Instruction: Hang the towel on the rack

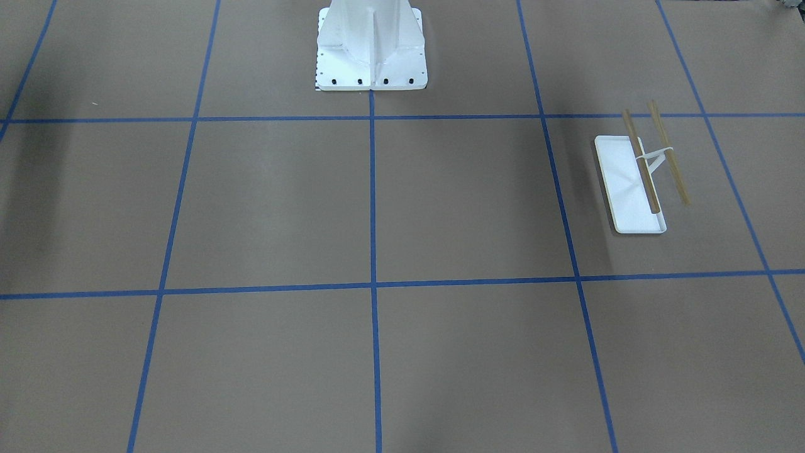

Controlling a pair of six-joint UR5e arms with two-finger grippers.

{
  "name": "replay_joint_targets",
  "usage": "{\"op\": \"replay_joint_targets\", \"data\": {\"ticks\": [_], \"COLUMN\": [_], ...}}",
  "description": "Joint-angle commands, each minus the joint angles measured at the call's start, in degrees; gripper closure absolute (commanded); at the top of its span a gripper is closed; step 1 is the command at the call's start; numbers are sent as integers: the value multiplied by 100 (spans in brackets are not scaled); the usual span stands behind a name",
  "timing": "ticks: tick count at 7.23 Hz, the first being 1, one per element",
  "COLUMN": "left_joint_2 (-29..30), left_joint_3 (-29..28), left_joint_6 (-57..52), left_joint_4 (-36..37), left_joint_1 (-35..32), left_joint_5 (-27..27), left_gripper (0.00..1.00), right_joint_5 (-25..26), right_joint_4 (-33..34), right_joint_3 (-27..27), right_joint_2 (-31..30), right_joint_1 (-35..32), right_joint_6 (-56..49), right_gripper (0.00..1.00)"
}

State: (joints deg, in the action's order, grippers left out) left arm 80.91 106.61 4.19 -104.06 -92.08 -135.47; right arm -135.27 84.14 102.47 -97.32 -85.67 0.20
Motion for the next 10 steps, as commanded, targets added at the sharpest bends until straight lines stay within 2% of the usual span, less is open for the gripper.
{"op": "replay_joint_targets", "data": {"ticks": [1,3,5,7,8,10], "left_joint_2": [-181,-207,-199,-199,-199,-199], "left_joint_3": [-88,-79,-62,-70,-70,-79], "left_joint_6": [29,64,519,530,530,539], "left_joint_4": [-361,-343,-361,-396,-396,-405], "left_joint_1": [32,94,94,94,103,103], "left_joint_5": [12,-137,-366,-366,-375,-375], "left_gripper": [1,1,2,1,1,1], "right_joint_5": [-122,-472,-447,-326,-98,104], "right_joint_4": [-20,-38,-152,-440,-555,-574], "right_joint_3": [1,-34,63,10,-103,-926], "right_joint_2": [3,-84,-356,-1101,-1383,-1360], "right_joint_1": [6,50,164,164,164,164], "right_joint_6": [24,-54,-72,-299,-953,-2533], "right_gripper": [0,0,0,0,0,0]}}
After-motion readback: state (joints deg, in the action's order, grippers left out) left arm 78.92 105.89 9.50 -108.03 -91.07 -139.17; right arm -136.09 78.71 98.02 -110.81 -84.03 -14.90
